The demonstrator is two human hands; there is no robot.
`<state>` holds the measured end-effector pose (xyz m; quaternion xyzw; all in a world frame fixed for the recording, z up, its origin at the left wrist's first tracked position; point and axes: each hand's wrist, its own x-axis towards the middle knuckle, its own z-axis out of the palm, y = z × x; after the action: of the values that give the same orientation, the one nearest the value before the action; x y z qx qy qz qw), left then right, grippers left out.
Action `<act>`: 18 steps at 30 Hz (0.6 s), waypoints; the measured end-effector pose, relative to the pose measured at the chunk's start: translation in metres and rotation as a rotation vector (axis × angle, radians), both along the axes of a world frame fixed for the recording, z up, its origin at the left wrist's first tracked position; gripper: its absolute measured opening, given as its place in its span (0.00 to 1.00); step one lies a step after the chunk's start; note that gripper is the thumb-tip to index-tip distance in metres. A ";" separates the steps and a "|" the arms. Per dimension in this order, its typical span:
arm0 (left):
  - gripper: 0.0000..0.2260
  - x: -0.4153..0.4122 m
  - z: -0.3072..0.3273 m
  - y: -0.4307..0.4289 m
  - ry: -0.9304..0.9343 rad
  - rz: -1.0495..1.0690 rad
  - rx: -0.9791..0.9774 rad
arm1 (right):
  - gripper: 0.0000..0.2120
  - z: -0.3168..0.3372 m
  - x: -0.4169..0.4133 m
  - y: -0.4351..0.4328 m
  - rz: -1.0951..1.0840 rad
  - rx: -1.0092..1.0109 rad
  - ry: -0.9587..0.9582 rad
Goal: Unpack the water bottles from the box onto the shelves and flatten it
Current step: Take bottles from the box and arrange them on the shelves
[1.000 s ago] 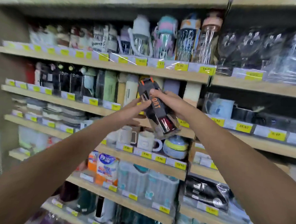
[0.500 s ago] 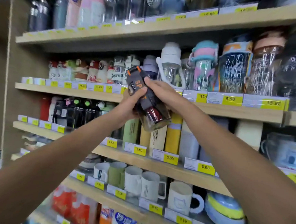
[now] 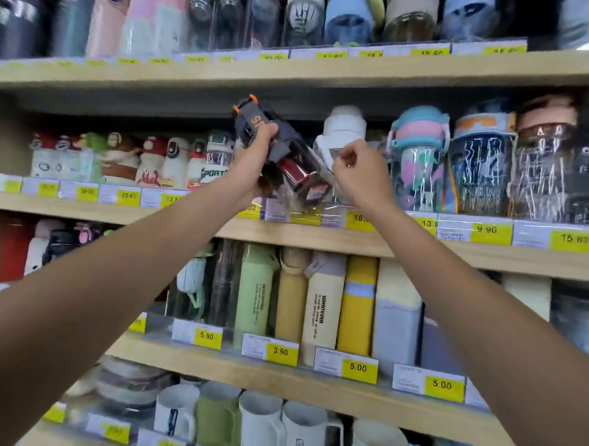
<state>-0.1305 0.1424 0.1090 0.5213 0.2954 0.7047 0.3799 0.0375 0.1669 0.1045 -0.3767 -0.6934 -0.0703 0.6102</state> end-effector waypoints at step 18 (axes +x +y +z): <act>0.39 -0.012 0.013 0.073 0.186 0.414 0.166 | 0.07 -0.023 0.005 0.002 -0.402 0.036 -0.311</act>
<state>-0.1421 0.2154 0.1216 0.5418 0.3705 0.7385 0.1545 0.0421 0.1692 0.0812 -0.4804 -0.6889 -0.2597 0.4765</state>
